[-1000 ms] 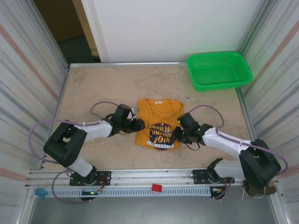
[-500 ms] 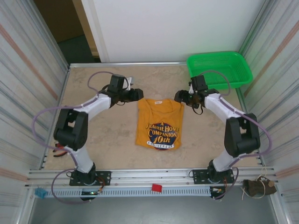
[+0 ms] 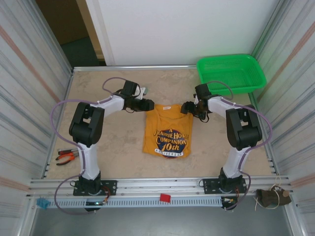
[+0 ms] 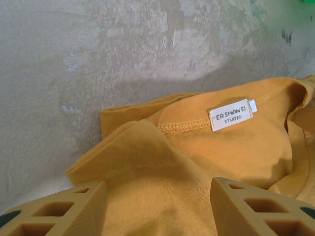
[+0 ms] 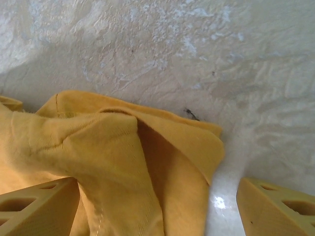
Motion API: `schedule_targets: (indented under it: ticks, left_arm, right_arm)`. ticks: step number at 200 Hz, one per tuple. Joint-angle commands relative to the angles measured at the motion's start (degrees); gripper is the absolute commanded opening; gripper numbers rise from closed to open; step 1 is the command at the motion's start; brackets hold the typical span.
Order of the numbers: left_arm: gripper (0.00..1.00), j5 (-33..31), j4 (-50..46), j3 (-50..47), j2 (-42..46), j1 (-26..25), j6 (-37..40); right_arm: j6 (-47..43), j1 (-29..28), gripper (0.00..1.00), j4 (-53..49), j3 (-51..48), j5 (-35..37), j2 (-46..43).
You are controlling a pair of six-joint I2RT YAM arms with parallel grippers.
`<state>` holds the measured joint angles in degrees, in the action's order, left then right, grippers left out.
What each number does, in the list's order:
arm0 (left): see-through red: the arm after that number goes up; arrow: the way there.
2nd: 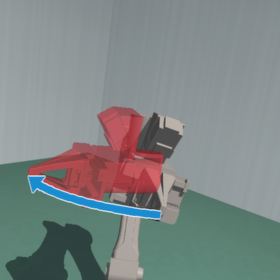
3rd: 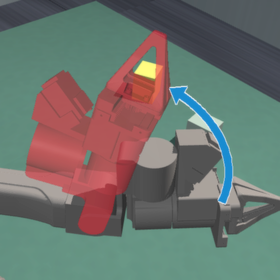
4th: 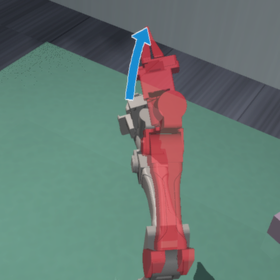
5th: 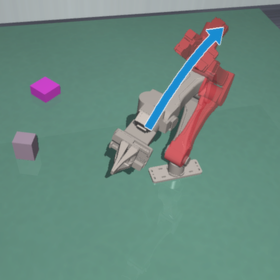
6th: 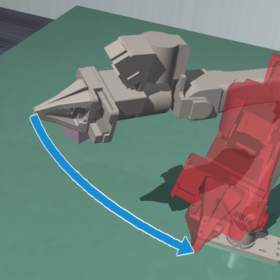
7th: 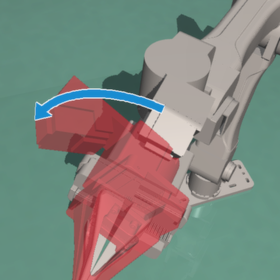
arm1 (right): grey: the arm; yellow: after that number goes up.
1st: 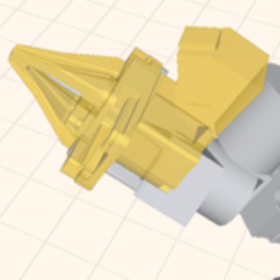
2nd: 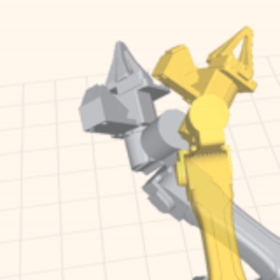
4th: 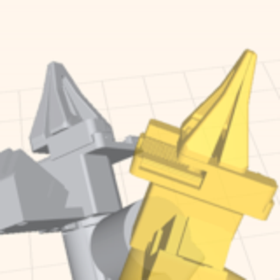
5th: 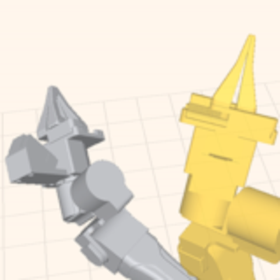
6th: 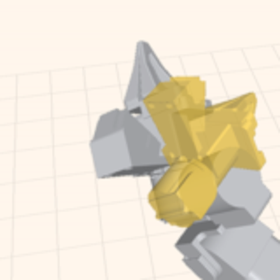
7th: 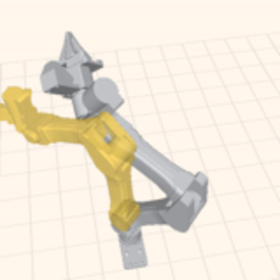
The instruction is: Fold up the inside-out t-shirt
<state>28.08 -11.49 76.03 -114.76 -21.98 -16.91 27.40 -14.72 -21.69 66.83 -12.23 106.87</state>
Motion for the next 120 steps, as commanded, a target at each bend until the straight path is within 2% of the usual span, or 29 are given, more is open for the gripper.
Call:
schedule_targets:
  ticks: [1, 43, 60, 82, 107, 120]
  left_arm:
    - [0.57, 1.90, -0.02, 1.56, -2.03, -1.70, 1.31]
    - [0.57, 0.43, -1.31, 4.13, -6.11, -3.76, 0.34]
    - [0.57, -1.79, -2.09, 4.71, -7.25, -3.86, -0.13]
    - [0.57, -5.19, 1.56, 1.11, -2.95, -3.91, -0.46]
    - [0.59, -12.63, 7.46, -4.24, 3.94, -3.95, 0.15]
    - [0.59, -14.65, 6.43, -3.43, 4.68, -3.86, 1.22]
  right_arm:
    - [0.04, -1.13, 0.81, 1.15, 1.74, -2.11, 2.45]
    - [1.13, -2.68, 0.68, 1.98, 3.20, -3.01, 6.05]
    - [1.93, -2.68, 0.67, 2.30, 3.08, -3.09, 6.86]
    - [2.28, -2.65, 0.66, 2.53, 2.61, -2.52, 6.86]
    - [2.22, -2.34, 0.66, 2.53, 2.17, -2.09, 6.70]
    - [2.14, -2.41, 0.66, 2.51, 2.08, -1.86, 6.67]
